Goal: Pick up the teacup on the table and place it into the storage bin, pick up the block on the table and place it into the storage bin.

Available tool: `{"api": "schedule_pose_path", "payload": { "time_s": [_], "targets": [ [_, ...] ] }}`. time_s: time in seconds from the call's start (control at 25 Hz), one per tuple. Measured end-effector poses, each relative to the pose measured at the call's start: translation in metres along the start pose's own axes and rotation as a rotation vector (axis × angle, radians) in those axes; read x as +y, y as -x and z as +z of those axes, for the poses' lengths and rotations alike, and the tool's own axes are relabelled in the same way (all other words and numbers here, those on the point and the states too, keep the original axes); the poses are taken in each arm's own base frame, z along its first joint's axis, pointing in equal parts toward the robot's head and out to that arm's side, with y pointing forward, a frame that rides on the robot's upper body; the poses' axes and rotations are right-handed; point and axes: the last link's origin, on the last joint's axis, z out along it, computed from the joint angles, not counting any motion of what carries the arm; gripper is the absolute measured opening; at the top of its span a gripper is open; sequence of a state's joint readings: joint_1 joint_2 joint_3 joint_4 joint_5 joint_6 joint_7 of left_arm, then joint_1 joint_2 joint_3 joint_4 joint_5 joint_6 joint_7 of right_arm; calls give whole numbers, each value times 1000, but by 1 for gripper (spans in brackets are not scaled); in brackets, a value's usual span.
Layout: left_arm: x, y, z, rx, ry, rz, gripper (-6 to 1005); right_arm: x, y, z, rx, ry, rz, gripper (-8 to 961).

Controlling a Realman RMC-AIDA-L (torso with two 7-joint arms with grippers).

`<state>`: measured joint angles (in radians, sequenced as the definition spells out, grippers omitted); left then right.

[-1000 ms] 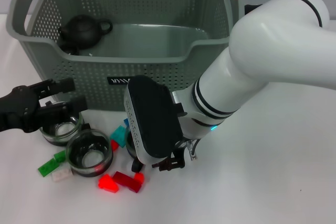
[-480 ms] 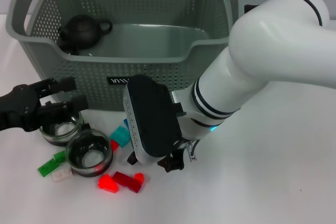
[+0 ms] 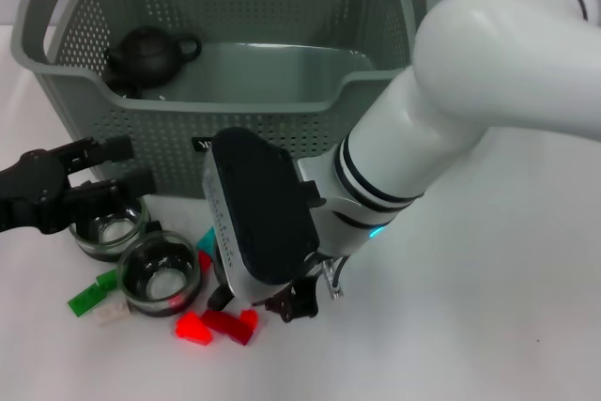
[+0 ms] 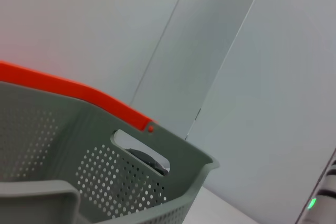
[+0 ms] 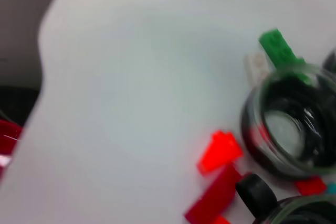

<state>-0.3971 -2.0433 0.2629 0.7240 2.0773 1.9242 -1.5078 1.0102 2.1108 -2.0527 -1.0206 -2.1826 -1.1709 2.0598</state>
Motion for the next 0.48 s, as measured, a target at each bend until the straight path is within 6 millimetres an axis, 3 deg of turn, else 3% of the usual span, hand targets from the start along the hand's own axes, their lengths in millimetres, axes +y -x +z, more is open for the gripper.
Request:
{"api": "schedule_pose_path", "payload": {
  "time_s": [0.28,0.48],
  "targets": [
    [0,-1,-3,19,-11,2,813,14,16,-38,-24,91,27,66],
    [-1,-2,-4,21,-14,3,813,11,14,-74,8,69,84,70]
  ]
}}
